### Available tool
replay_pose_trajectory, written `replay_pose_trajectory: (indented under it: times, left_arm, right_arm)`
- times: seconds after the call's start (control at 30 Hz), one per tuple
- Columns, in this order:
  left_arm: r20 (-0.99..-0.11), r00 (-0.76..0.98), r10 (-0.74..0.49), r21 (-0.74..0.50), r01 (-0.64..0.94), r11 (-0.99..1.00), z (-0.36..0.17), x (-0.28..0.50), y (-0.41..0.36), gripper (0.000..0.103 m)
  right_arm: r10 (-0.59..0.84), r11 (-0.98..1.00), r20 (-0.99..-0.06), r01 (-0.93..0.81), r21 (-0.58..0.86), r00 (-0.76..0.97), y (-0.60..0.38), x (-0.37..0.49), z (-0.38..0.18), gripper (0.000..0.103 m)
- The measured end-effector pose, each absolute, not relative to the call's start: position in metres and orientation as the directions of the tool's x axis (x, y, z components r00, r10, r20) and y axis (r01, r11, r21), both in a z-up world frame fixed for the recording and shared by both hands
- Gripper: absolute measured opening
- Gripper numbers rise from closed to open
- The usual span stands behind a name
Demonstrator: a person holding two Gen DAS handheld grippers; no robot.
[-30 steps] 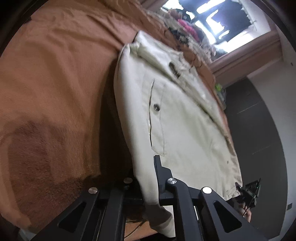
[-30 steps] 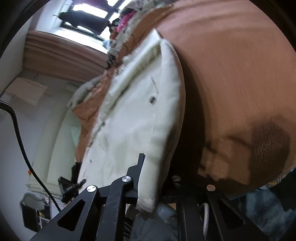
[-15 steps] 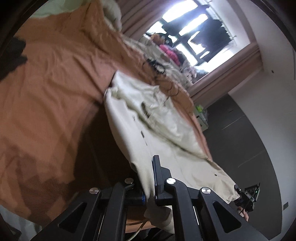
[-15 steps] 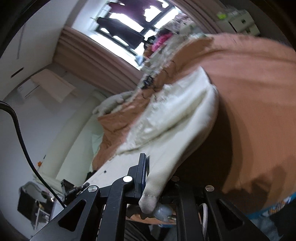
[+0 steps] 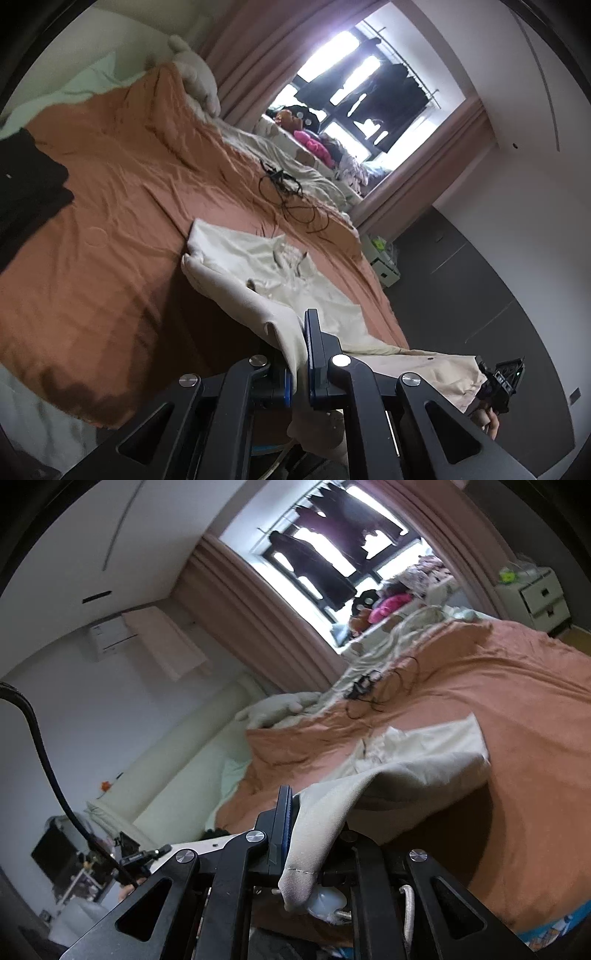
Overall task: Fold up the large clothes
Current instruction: 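Lift the held jacket edge with both grippers and fold it over the body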
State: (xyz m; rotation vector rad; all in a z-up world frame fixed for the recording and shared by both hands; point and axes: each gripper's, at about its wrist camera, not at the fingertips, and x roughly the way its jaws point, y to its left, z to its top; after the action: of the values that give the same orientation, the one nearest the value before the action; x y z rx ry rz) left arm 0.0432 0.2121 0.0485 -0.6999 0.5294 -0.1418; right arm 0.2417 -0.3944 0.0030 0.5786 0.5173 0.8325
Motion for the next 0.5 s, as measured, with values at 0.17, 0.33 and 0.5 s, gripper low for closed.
replay_pose_trajectory:
  times: [0.17, 0.33, 0.5]
  left_arm:
    - [-0.401, 0.871, -0.284, -0.637, -0.043, 0.77, 0.062, 0.011, 0.208, 0.005]
    - [-0.418, 0.859, -0.296, -0.64, -0.047, 0.767, 0.051, 0.01, 0.202, 0.006]
    - [-0.45, 0.843, -0.294, -0.652, -0.085, 0.754, 0.041, 0.031, 0.21, 0.006]
  right_arm:
    - [0.825, 0.497, -0.148, -0.574, 0.651, 0.545, -0.401, 0.226, 0.006, 0.011]
    - [0.824, 0.502, -0.168, -0.559, 0.66, 0.541, -0.404, 0.224, -0.006, 0.01]
    - [0.808, 0.523, -0.205, -0.511, 0.682, 0.553, -0.404, 0.243, -0.021, 0.01]
